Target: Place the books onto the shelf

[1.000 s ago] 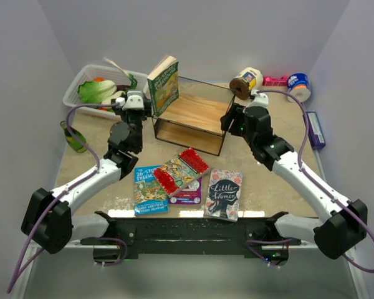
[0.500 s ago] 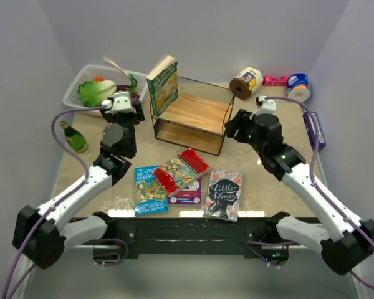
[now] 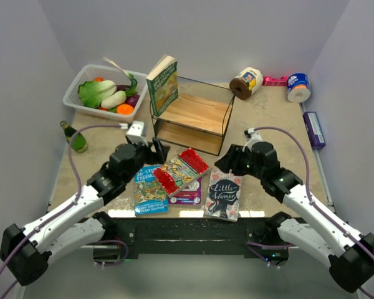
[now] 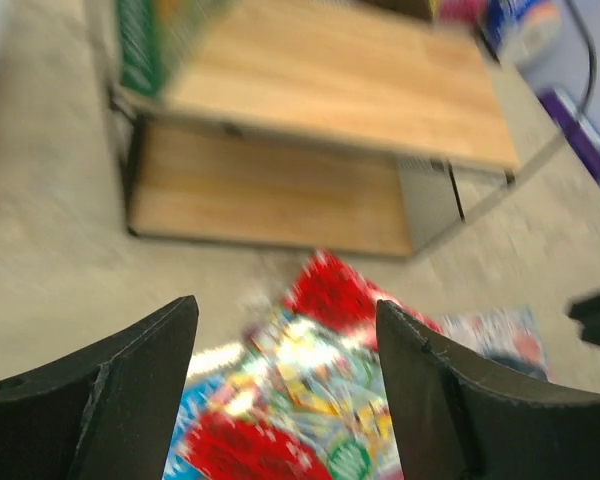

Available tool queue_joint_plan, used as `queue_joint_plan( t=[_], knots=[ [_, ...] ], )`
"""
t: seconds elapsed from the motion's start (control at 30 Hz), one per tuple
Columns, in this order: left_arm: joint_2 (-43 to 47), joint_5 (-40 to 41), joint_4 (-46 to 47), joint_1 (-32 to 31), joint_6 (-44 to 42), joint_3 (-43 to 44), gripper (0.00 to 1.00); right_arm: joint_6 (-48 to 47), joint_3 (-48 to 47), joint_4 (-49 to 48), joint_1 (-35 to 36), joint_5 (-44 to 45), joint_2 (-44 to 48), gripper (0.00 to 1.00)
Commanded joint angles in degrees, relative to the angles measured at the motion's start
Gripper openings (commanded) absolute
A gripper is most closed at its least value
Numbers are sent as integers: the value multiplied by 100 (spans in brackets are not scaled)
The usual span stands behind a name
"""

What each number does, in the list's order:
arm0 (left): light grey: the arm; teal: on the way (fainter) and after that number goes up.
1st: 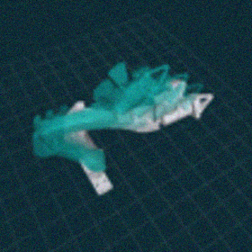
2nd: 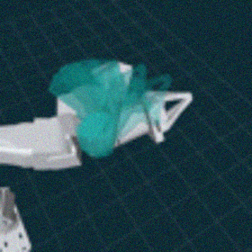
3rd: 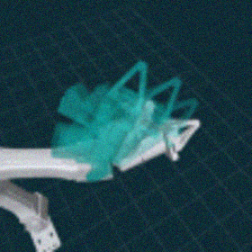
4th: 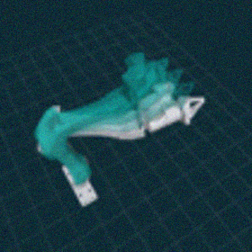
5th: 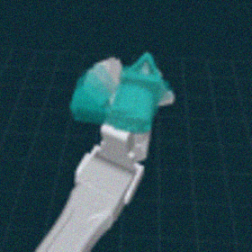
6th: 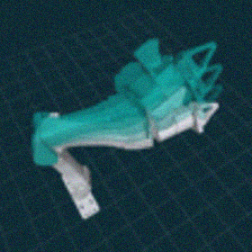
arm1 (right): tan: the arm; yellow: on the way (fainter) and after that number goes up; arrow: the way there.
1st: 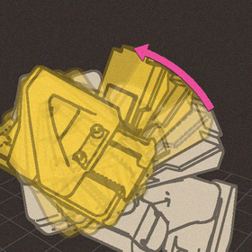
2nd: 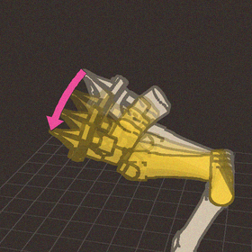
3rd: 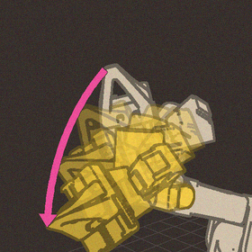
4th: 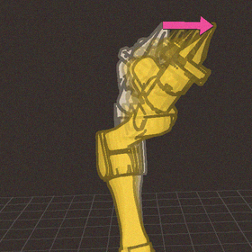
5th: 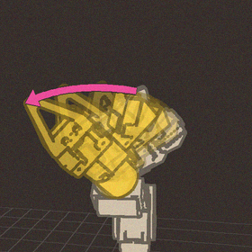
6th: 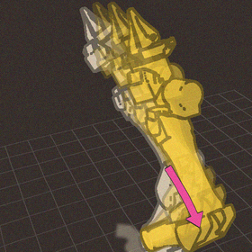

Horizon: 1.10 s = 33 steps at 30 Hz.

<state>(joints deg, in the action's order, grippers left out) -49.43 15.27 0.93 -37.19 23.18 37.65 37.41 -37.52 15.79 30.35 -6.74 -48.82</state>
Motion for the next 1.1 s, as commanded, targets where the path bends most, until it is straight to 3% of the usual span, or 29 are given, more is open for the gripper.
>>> queue_joint_plan(
  t=[0.0,0.13,0.4,0.77,0.97,1.07],
  knots=[
    [-14,-1104,301,-613,1109,-819,76,863,604,-830,41,-819,-31,63],
    [-251,-1263,733,-711,1452,-1312,75,1462,983,-2035,85,-1101,-452,73],
    [-664,-701,496,-728,1672,-1313,75,2007,1045,-3239,111,-1031,-2085,77],
    [-480,-674,434,-728,1760,-1568,75,2113,843,-3064,296,-460,-2782,77],
    [-445,-753,443,-728,1813,-1682,75,2235,623,-3477,367,-451,-3581,76],
    [-340,-762,399,-728,1822,-1699,75,2437,921,-4161,393,-389,-3434,74]
  ],
)
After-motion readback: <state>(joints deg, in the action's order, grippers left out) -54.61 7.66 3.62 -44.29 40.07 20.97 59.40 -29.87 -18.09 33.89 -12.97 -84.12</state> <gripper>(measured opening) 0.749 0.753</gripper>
